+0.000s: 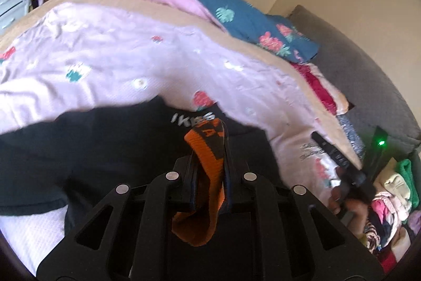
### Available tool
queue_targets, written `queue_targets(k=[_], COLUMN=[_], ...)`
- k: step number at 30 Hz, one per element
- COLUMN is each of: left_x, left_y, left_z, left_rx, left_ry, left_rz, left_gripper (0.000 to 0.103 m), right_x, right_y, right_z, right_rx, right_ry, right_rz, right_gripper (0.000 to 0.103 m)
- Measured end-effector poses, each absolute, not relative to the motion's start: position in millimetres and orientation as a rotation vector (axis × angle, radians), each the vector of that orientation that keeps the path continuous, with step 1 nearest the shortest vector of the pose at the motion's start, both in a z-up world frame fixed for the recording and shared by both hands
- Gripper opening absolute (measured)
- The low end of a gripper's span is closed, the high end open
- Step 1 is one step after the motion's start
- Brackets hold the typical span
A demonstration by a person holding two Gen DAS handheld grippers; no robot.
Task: Fold small clothes
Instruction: 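Grasp the orange cuff with the left gripper while the right gripper releases it, then lay the cuff onto the shirt body with the left gripper and open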
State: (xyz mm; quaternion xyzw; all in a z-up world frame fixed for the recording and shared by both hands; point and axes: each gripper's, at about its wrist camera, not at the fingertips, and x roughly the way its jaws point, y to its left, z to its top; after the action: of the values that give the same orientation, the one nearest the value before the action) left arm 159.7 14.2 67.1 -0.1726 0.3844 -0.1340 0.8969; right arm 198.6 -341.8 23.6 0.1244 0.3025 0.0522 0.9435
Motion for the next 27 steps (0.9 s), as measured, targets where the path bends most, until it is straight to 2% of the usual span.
queue_targets(k=[12,27], left_x=[158,152], left_y=[37,45], left_z=[37,25], left_rx=[-0.367,-0.330], left_ry=[0.851,0.849], left_rz=[-0.203,-0.120], left_gripper=[0.008,0.014], right_x=[202,200], right_y=[-300,-252], right_z=[16,-5], right_rx=[0.141,0.019], right_ry=[0.679,0.767], right_rz=[0.190,0.268], right_gripper=[0.059,0.064])
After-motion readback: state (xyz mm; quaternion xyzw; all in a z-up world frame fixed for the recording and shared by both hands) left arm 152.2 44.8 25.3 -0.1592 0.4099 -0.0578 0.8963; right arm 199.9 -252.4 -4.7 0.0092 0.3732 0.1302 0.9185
